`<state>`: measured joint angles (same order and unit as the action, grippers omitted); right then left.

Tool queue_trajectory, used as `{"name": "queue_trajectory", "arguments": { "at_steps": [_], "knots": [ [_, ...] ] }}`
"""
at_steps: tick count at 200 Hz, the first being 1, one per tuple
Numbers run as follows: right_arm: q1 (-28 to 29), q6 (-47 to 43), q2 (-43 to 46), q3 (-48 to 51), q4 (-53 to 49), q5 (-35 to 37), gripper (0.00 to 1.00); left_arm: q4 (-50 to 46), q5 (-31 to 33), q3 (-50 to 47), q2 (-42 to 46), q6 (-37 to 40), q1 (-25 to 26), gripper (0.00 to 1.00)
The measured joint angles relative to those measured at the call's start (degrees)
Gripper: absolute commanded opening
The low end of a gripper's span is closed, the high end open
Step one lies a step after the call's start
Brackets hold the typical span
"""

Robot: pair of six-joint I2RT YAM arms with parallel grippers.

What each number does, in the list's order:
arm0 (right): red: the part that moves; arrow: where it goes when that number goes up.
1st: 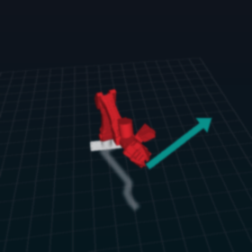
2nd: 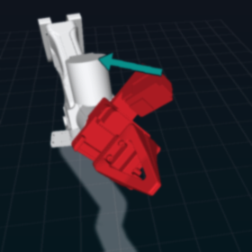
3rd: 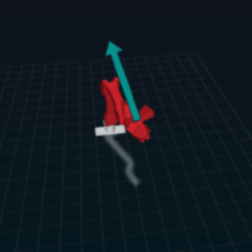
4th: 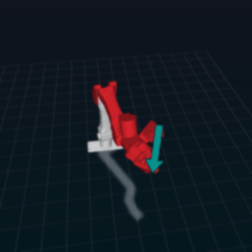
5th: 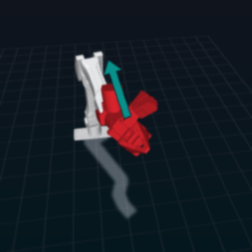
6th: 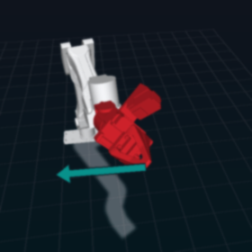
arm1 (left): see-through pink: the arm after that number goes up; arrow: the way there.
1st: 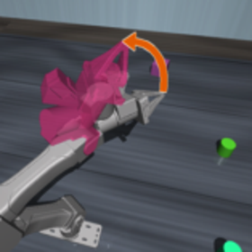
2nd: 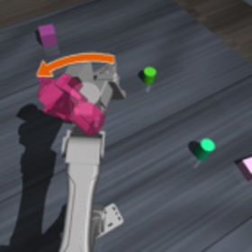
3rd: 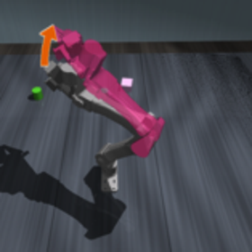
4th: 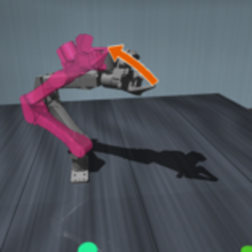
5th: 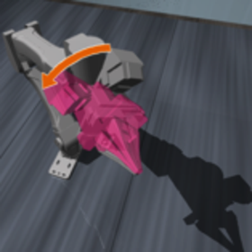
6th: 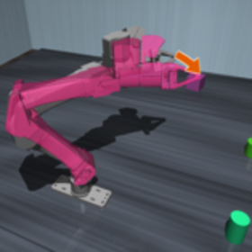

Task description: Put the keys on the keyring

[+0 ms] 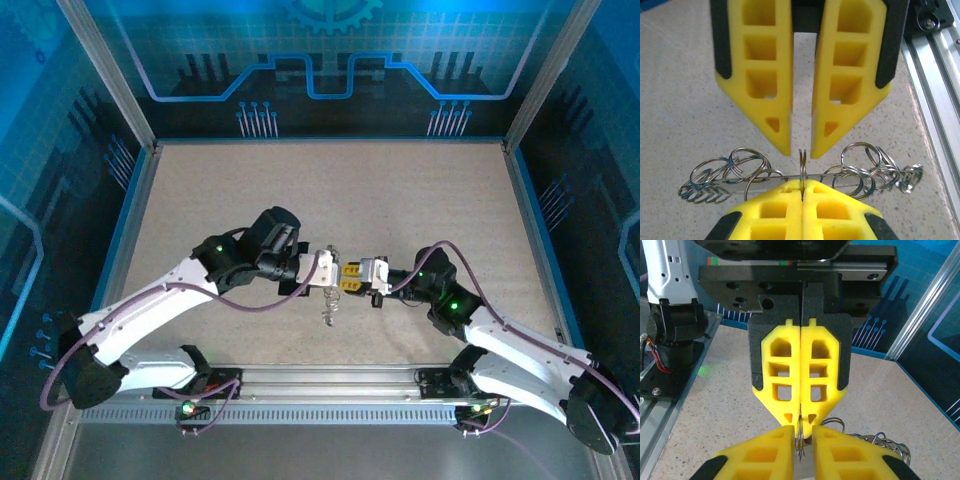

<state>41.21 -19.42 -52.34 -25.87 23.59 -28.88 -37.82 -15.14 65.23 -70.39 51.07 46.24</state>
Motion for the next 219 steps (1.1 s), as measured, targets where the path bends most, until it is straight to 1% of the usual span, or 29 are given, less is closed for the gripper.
{"name": "queue_trajectory", "arguments": {
  "at_steps": [6,18,29,76,177,219],
  "knots": [
    [0.0,-0.1,-0.2,0.0,-0.1,0.0,0.18,-0.9,0.3,0.7,-0.5,0.2,0.1,0.00],
    [0.0,-0.3,-0.8,0.0,0.0,0.0,0.25,-2.5,0.4,1.4,-1.1,0.5,0.1,0.00],
    [0.0,-0.1,-1.2,0.0,0.1,0.2,0.26,-3.7,0.4,1.7,-1.2,0.9,0.1,0.00],
    [-0.1,1.0,-1.7,0.0,2.2,-0.6,0.24,-5.5,0.3,2.0,-1.2,1.5,0.1,0.00],
    [-0.1,1.6,-2.0,0.7,3.0,-2.6,0.26,-5.1,0.3,2.5,-1.2,1.4,0.1,0.00],
    [-0.1,1.7,-3.5,0.7,3.0,-3.1,0.22,-4.7,0.3,2.7,-1.2,1.2,0.1,0.00]
  ]
}}
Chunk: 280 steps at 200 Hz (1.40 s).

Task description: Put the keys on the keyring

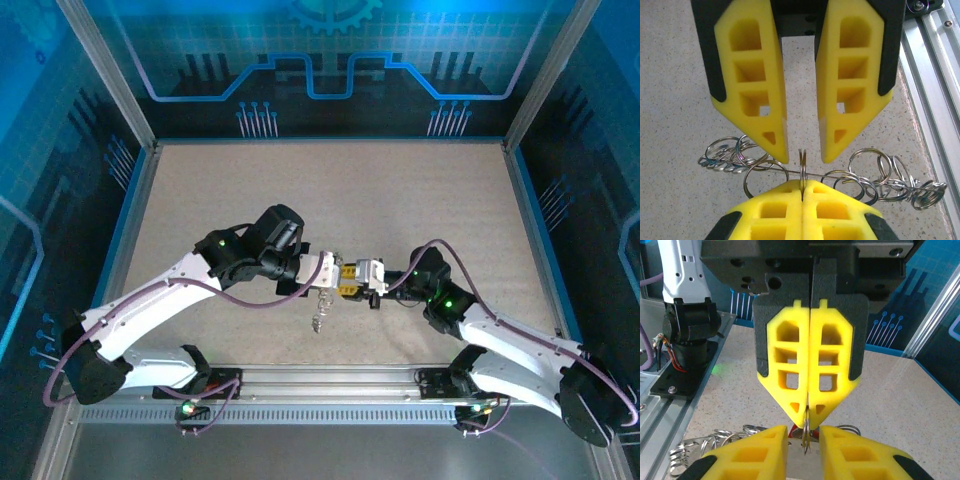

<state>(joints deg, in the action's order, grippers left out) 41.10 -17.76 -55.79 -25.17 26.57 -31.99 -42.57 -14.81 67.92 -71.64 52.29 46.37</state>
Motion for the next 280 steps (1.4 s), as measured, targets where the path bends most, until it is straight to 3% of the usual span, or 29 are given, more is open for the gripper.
{"name": "queue_trajectory", "arguments": {
  "at_steps": [34,59,85,208,235,252,280],
  "knots": [
    [0.0,0.2,-0.6,0.0,0.0,0.0,0.19,0.8,-0.5,0.5,-0.1,-0.5,0.0,0.00],
    [0.0,0.4,-0.8,0.0,0.1,0.0,0.11,1.0,-1.3,0.6,-0.7,-1.2,0.0,0.01],
    [-0.4,0.7,-0.9,0.1,-0.1,0.2,0.00,1.2,-1.6,0.6,-1.6,-1.8,0.0,0.11],
    [-2.6,4.5,1.6,4.2,7.3,-1.2,0.00,15.5,-5.9,-9.2,2.8,-6.0,-1.6,0.13],
    [-2.7,4.7,2.2,4.6,8.5,-1.2,0.00,18.6,-7.2,-10.9,3.9,-7.5,-2.0,0.07],
    [-2.9,4.6,2.2,4.6,8.7,-1.2,0.09,19.3,-7.6,-11.1,4.2,-8.5,-2.3,0.00],
    [-2.9,2.3,3.5,4.5,6.0,-1.0,0.19,18.3,-7.2,-10.8,4.2,-8.4,-2.4,0.00]
  ]
}}
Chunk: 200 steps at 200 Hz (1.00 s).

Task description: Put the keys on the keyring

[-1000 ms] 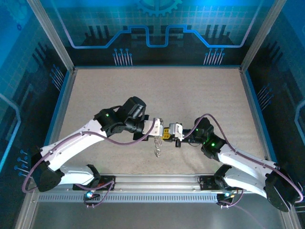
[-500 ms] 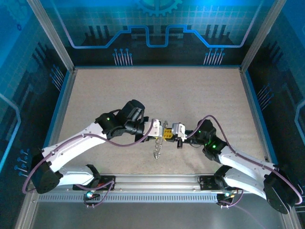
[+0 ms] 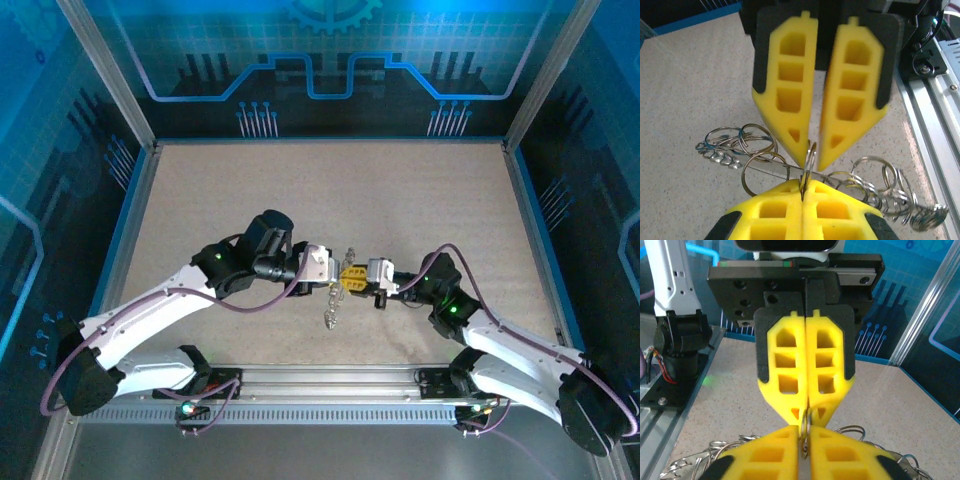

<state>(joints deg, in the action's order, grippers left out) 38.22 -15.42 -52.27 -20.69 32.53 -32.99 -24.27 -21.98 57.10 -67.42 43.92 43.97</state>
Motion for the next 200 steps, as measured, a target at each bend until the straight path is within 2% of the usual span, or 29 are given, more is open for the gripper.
{"name": "queue_trajectory", "arguments": {
  "at_steps": [30,78,174,200],
  "knots": [
    [0.3,-4.8,1.1,-1.2,-6.6,1.2,0.22,-9.4,2.6,7.2,-3.5,2.6,0.4,0.00],
    [0.4,-5.6,0.0,-1.4,-8.1,1.9,0.24,-19.3,10.1,15.4,-9.6,7.3,4.8,0.00],
    [1.0,-4.1,-1.6,-1.4,-7.0,2.0,0.21,-21.3,11.7,15.5,-10.5,7.1,5.2,0.00],
    [1.3,-3.8,-1.7,-1.4,-6.6,2.2,0.15,-21.0,11.6,15.5,-10.5,7.0,5.2,0.00]
  ]
}}
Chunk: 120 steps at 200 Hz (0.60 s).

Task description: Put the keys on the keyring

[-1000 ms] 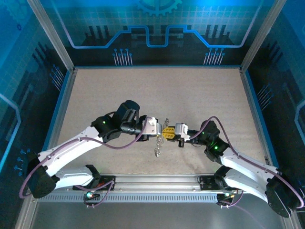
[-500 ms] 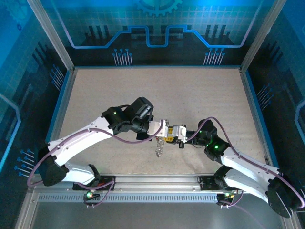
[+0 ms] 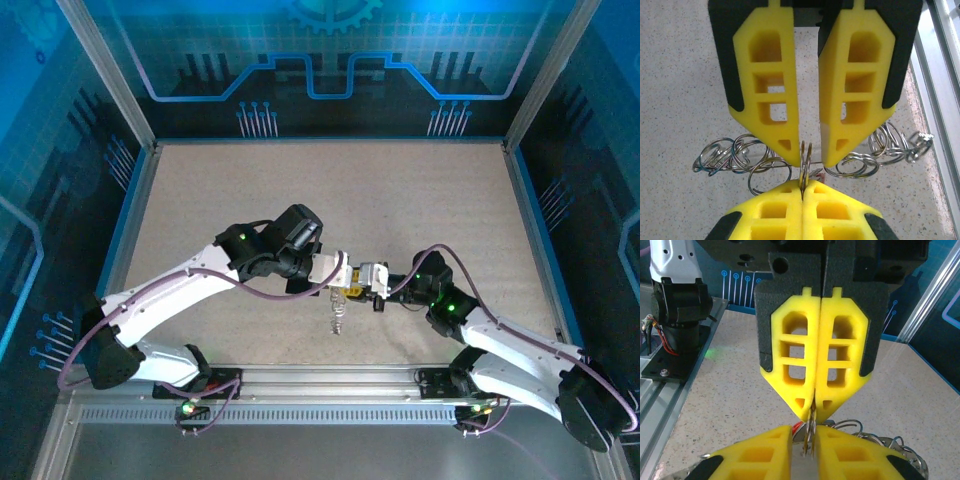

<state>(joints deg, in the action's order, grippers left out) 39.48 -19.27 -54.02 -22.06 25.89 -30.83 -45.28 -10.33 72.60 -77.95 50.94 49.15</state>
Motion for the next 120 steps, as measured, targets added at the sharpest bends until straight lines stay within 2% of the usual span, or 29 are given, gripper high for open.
{"name": "queue_trajectory", "arguments": {
  "at_steps": [29,35,51,72,97,120],
  "knots": [
    [0.0,1.1,0.2,0.1,0.6,0.8,0.00,0.5,-0.5,0.0,0.0,-0.2,0.0,0.06],
    [0.0,1.5,0.5,0.2,0.5,0.8,0.00,0.5,-0.7,0.0,0.0,-0.6,0.0,0.08],
    [0.0,2.2,2.1,0.3,0.2,0.8,0.00,1.6,-2.4,-0.6,0.9,-2.1,-0.7,0.21],
    [0.0,3.9,5.6,0.3,0.3,0.8,0.00,7.6,-5.7,-4.9,5.7,-5.0,-3.3,0.31],
    [0.0,5.7,8.6,0.3,1.2,0.3,0.00,16.5,-8.1,-12.0,13.0,-9.3,-6.3,0.35],
    [0.0,7.4,9.0,0.4,2.6,0.1,0.00,22.3,-10.5,-15.4,15.9,-12.3,-7.1,0.34]
  ]
}}
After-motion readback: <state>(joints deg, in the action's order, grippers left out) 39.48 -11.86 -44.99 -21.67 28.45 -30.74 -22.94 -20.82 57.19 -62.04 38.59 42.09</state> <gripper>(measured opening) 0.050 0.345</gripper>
